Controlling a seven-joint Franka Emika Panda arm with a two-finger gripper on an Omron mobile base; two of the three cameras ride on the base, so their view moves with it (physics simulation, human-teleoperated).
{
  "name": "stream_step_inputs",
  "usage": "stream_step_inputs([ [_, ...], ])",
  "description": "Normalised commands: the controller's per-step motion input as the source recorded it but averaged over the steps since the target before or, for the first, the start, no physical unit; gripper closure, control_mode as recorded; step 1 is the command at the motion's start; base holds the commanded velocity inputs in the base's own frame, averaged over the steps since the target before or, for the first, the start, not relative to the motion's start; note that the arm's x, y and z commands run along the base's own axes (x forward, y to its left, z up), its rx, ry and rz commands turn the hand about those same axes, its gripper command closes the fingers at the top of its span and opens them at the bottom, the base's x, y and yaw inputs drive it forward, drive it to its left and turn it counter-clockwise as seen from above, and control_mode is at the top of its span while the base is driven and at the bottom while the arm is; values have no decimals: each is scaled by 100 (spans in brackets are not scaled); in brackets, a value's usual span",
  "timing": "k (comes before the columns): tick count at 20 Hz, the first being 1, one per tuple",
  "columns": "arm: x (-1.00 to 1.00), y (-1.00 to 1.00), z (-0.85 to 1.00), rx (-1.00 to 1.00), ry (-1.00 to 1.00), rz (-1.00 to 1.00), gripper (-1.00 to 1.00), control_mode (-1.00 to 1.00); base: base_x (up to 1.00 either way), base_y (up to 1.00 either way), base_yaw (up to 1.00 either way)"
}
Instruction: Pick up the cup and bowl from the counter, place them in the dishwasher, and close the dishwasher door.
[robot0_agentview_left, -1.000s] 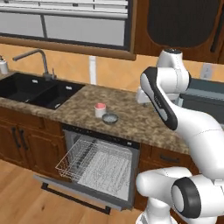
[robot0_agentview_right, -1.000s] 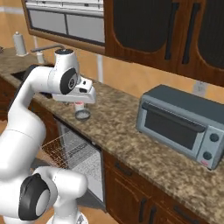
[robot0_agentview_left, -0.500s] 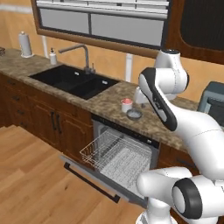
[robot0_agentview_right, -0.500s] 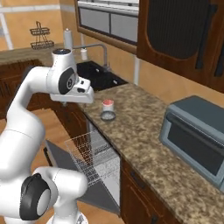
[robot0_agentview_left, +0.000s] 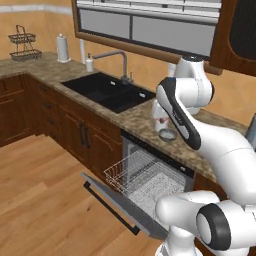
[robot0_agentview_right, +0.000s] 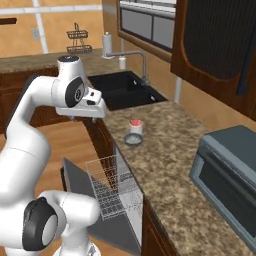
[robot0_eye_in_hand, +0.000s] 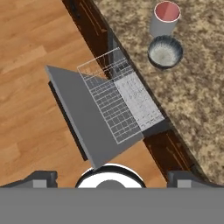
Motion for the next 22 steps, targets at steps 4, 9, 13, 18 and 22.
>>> stream_step_inputs([
  [4, 0, 0, 0, 0, 0, 0, -100, 100, 14, -37, 28],
  [9, 0, 0, 0, 0, 0, 0, -100, 100, 11, -34, 28],
  [13, 0, 0, 0, 0, 0, 0, -100, 100, 4, -36, 21],
  [18, 5, -37, -6, 0, 0, 6, -100, -100, 2, -18, 5],
  [22, 36, -80, -29, 0, 0, 9, -100, -100, 0, 0, 0],
])
